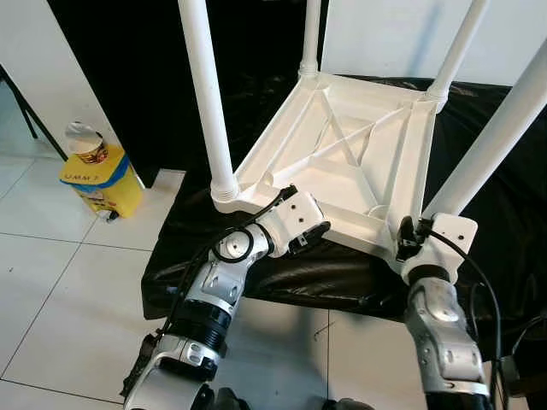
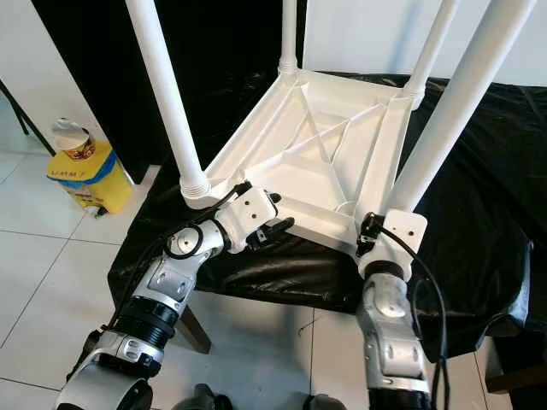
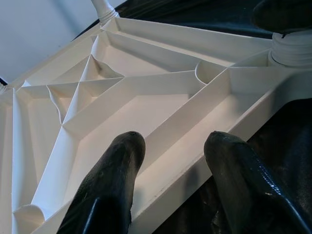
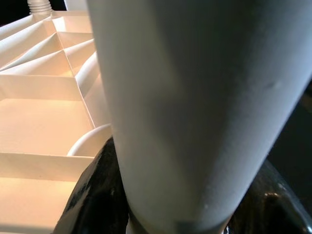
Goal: Building children table
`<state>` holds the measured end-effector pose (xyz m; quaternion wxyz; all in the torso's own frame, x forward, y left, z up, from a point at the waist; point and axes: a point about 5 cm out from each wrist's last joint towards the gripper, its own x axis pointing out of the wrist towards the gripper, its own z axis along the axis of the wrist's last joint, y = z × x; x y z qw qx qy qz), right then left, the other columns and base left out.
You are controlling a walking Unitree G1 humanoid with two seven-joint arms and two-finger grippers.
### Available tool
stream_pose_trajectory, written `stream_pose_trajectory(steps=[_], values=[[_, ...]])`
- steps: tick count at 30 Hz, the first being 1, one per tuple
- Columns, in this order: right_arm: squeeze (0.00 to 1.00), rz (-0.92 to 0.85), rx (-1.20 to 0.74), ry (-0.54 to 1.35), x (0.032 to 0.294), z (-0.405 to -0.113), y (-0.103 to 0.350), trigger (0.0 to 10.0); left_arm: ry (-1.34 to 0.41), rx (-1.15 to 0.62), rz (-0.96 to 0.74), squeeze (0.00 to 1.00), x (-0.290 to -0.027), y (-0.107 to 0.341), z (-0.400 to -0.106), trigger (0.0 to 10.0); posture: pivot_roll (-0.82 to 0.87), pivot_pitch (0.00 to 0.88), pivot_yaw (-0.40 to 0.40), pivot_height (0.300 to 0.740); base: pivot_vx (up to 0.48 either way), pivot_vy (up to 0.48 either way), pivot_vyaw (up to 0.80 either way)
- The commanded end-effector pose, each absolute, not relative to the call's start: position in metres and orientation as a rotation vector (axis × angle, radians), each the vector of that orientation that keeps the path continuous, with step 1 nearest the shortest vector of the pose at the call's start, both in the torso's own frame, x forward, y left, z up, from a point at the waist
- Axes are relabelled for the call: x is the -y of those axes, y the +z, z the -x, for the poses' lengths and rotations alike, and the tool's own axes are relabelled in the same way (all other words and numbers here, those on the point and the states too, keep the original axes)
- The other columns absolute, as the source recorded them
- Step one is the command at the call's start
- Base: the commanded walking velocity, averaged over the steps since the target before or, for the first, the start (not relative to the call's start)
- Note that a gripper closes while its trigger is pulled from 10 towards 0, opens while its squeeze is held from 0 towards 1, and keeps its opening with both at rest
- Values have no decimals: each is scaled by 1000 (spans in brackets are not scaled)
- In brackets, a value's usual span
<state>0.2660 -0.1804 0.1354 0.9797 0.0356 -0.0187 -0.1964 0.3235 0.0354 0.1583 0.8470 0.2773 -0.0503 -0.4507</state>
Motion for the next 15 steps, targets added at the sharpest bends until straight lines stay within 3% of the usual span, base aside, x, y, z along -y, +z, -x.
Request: stream_pose_trajectory(steps=[1, 13, 14, 15], values=[[0, -45, -47, -447, 188, -263, 118, 10000, -711, 178, -562, 0, -39, 168, -332, 10000, -80, 30, 4, 740, 0, 0, 0], [0, -16, 27, -423, 177, -268, 127, 10000, -700, 187, -571, 0, -41, 171, -333, 10000, -69, 11, -2, 740, 0, 0, 0], [859, -35, 53, -400, 177, -268, 130, 10000, -699, 187, -571, 0, -41, 171, -333, 10000, -69, 9, -5, 740, 0, 0, 0], [859, -35, 53, -400, 177, -268, 130, 10000, -699, 187, -571, 0, -41, 171, -333, 10000, -69, 9, -5, 740, 0, 0, 0]])
